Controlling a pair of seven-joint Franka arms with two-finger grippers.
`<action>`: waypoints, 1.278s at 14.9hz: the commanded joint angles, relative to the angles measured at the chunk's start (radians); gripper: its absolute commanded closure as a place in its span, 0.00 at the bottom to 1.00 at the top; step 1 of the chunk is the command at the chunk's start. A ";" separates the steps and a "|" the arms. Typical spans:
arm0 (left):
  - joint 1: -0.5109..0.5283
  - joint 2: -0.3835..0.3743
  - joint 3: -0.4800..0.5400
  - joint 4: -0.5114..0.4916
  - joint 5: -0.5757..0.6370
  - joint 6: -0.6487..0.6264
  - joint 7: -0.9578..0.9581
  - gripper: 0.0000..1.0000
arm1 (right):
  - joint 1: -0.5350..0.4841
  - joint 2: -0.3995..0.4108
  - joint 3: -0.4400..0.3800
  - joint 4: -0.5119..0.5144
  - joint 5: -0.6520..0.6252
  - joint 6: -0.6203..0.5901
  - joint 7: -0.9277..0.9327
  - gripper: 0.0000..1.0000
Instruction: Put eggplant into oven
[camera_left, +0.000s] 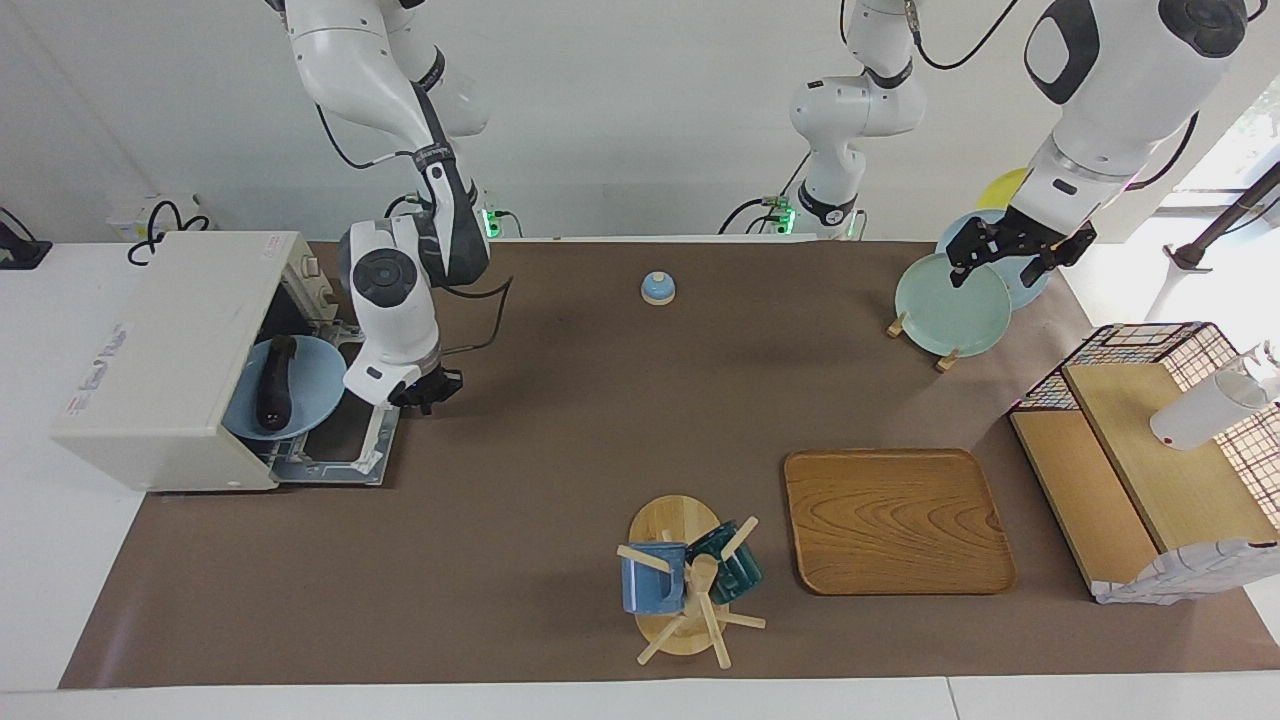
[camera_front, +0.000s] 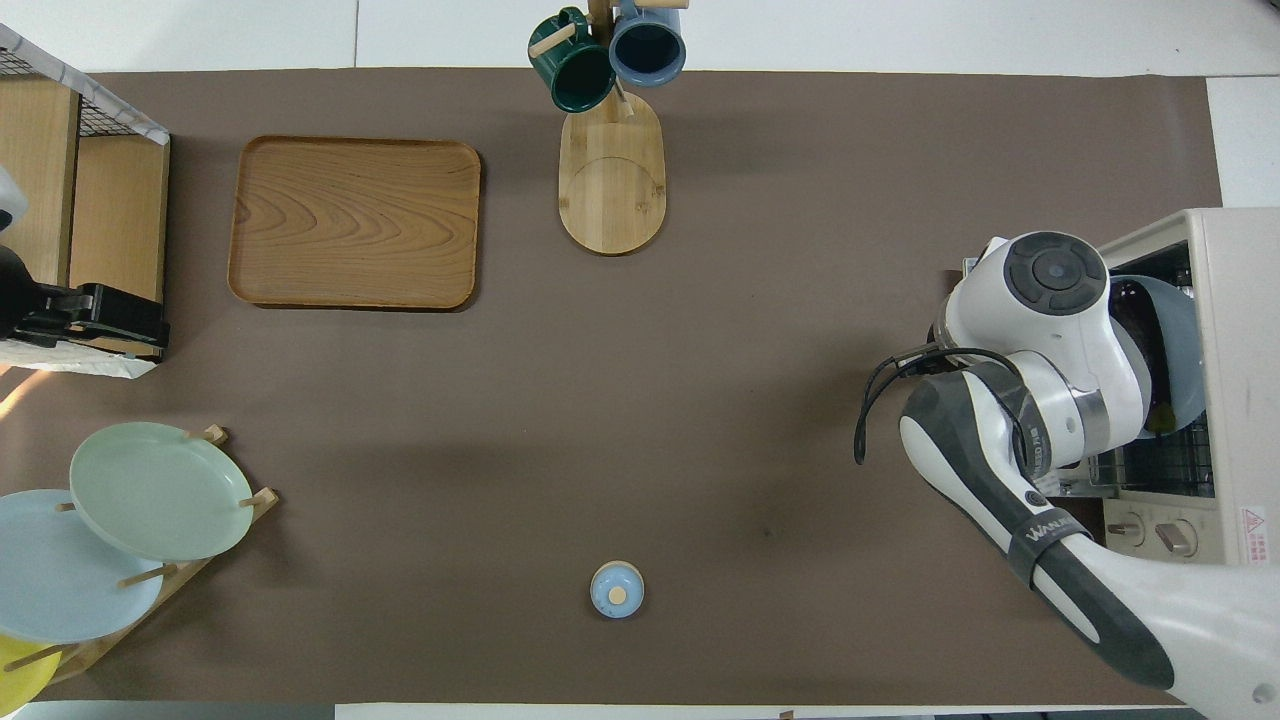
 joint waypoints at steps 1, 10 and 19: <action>-0.001 -0.002 0.000 0.007 0.020 -0.009 -0.004 0.00 | -0.007 -0.010 0.006 -0.016 -0.080 -0.008 0.019 1.00; -0.001 -0.002 0.000 0.009 0.020 -0.009 -0.003 0.00 | -0.029 -0.011 0.006 -0.027 -0.135 -0.008 0.022 1.00; -0.001 -0.002 0.000 0.009 0.020 -0.009 -0.004 0.00 | -0.050 -0.014 0.006 -0.059 -0.135 0.042 0.018 1.00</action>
